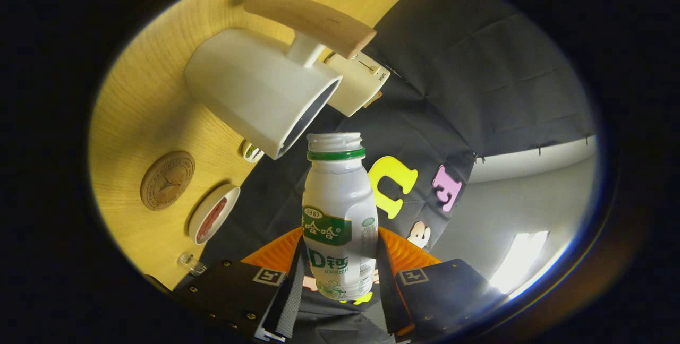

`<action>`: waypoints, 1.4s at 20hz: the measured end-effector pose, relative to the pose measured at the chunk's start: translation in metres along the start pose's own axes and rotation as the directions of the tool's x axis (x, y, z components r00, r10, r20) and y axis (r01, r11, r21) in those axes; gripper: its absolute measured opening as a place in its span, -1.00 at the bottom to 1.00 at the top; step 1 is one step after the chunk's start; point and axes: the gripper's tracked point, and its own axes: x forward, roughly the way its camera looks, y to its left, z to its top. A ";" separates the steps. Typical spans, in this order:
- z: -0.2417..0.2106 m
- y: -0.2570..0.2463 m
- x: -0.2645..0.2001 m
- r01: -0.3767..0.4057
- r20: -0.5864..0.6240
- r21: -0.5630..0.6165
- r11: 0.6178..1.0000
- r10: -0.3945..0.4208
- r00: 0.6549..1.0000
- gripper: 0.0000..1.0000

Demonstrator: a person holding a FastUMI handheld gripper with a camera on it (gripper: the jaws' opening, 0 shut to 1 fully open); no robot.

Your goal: Take the bottle from table, then pour the juice into the cup, finally place the bottle on the coaster

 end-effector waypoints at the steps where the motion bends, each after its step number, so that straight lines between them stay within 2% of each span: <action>1: -0.005 0.003 -0.001 -0.019 -0.011 0.050 0.999 0.019 1.000 0.25; 5: -0.019 0.003 -0.002 -0.048 -0.046 0.239 0.970 0.061 0.997 0.26; 10: -0.027 0.007 -0.001 -0.084 -0.057 0.477 0.875 0.126 0.990 0.26; 15: -0.025 0.017 -0.001 -0.113 -0.036 0.682 0.723 0.187 0.982 0.26; 19: -0.020 0.026 -0.002 -0.127 -0.006 0.805 0.579 0.222 0.975 0.26; 21: -0.019 0.032 0.000 -0.126 0.009 0.864 0.487 0.234 0.972 0.26; 23: -0.017 0.039 0.002 -0.120 0.028 0.924 0.362 0.249 0.968 0.26; 26: -0.014 0.048 0.005 -0.114 0.079 0.986 0.118 0.268 0.960 0.26; 28: -0.013 0.053 0.008 -0.099 0.113 0.993 -0.064 0.273 0.955 0.26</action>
